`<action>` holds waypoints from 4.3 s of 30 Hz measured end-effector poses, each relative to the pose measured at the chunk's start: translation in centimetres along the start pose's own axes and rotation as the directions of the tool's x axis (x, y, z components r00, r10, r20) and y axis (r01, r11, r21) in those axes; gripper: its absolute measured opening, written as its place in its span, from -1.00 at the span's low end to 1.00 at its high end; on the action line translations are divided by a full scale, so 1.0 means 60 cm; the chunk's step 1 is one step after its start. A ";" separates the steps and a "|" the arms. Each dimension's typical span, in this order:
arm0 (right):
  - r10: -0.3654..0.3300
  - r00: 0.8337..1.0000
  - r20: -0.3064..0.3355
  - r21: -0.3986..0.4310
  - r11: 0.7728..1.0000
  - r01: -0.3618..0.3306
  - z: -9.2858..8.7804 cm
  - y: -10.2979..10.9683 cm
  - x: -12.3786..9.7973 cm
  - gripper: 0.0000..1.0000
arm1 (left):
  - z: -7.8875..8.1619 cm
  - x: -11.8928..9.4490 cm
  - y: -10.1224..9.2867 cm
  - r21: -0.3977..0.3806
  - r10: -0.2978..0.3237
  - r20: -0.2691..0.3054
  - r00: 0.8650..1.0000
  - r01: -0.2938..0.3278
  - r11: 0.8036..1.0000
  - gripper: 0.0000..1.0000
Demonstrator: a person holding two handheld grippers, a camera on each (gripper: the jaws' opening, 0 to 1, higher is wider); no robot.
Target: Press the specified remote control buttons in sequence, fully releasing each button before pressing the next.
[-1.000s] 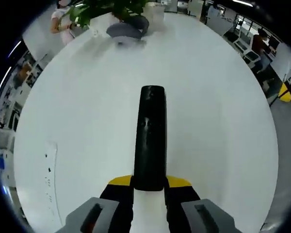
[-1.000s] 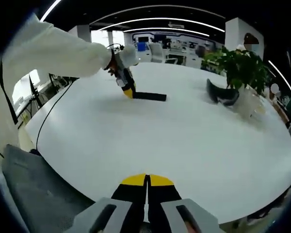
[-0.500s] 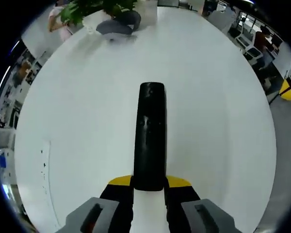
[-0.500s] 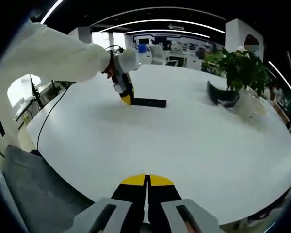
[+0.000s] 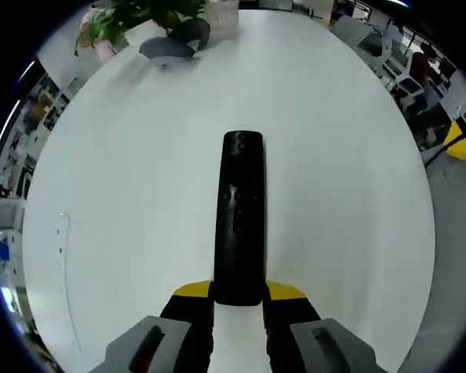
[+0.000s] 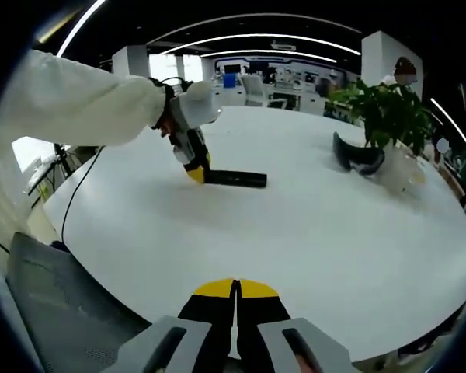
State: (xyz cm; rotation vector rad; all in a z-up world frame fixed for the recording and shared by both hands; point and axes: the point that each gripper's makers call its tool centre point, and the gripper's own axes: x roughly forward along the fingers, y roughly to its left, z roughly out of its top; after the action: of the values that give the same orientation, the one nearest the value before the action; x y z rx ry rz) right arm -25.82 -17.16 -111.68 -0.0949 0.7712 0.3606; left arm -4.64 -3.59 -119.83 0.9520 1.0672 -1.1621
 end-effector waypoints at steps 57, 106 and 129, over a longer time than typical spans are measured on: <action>-0.011 1.000 0.004 -0.028 1.000 0.011 -0.004 0.002 -0.004 -1.00 | -0.033 -0.017 -0.205 0.105 -0.026 -0.021 0.999 0.028 0.994 -0.54; 0.157 0.942 -0.296 0.044 0.988 -0.151 -0.051 0.035 0.042 -1.00 | -0.051 -0.031 -0.357 0.076 -0.042 0.080 0.996 0.036 0.996 -0.54; 0.220 0.872 -0.438 0.189 0.970 -0.150 -0.094 0.045 0.065 -1.00 | -0.053 -0.032 -0.408 0.046 -0.038 0.100 0.994 0.033 0.998 -0.54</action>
State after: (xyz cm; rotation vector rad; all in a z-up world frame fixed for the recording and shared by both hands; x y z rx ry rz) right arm -27.95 -14.72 -118.30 0.0397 1.2794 0.4704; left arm -29.41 -3.94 -119.55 0.9023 0.9840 -1.2545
